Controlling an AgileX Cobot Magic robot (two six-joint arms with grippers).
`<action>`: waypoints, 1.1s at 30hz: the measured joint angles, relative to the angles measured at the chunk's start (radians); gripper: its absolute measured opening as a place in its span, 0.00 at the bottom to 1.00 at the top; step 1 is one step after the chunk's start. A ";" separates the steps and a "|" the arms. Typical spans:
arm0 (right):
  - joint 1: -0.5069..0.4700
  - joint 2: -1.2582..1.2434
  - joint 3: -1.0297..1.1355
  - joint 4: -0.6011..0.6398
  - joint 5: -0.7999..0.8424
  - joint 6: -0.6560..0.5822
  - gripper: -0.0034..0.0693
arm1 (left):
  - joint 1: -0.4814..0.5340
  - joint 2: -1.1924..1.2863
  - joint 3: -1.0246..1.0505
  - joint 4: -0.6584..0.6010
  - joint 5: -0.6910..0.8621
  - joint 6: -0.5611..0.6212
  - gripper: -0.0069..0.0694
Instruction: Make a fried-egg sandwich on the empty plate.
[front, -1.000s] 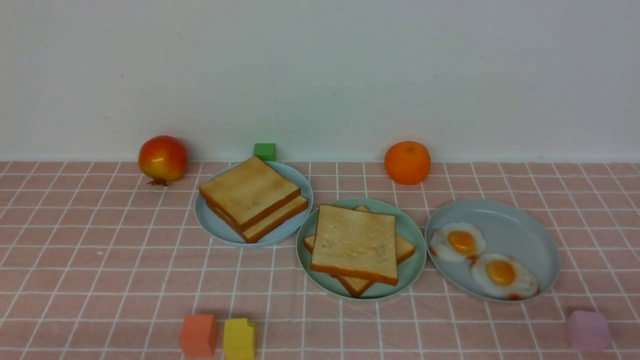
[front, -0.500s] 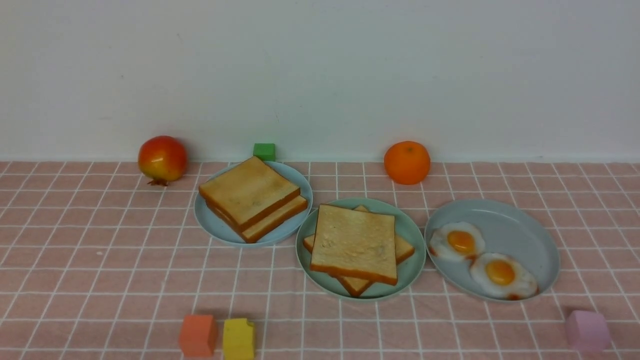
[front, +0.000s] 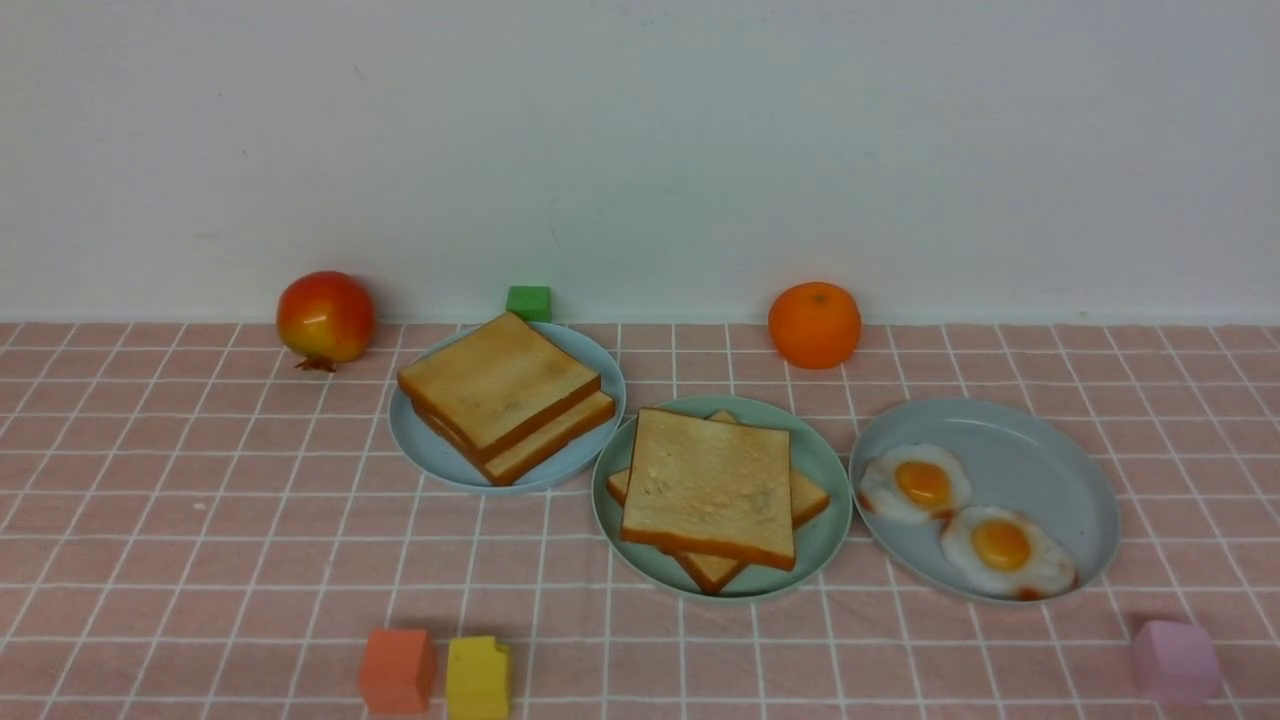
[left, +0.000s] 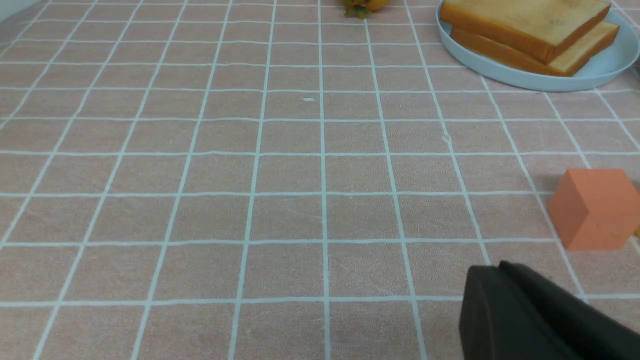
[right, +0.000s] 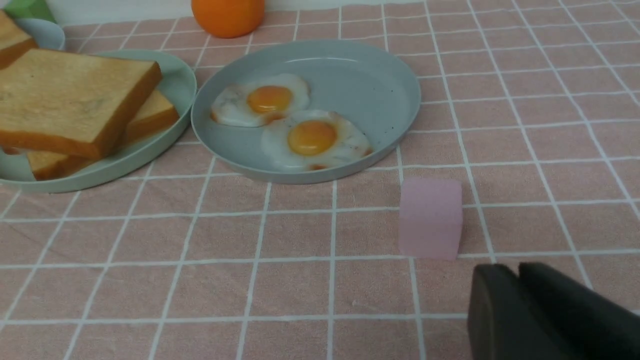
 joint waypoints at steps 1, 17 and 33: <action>0.000 0.000 0.000 0.000 -0.001 0.000 0.18 | 0.000 0.000 0.000 0.000 0.000 0.000 0.15; 0.000 0.000 0.001 -0.001 -0.004 0.001 0.20 | 0.000 0.000 0.000 0.000 0.000 0.000 0.16; 0.000 0.000 0.001 -0.001 -0.004 0.001 0.23 | 0.000 0.000 0.000 0.000 -0.001 0.000 0.18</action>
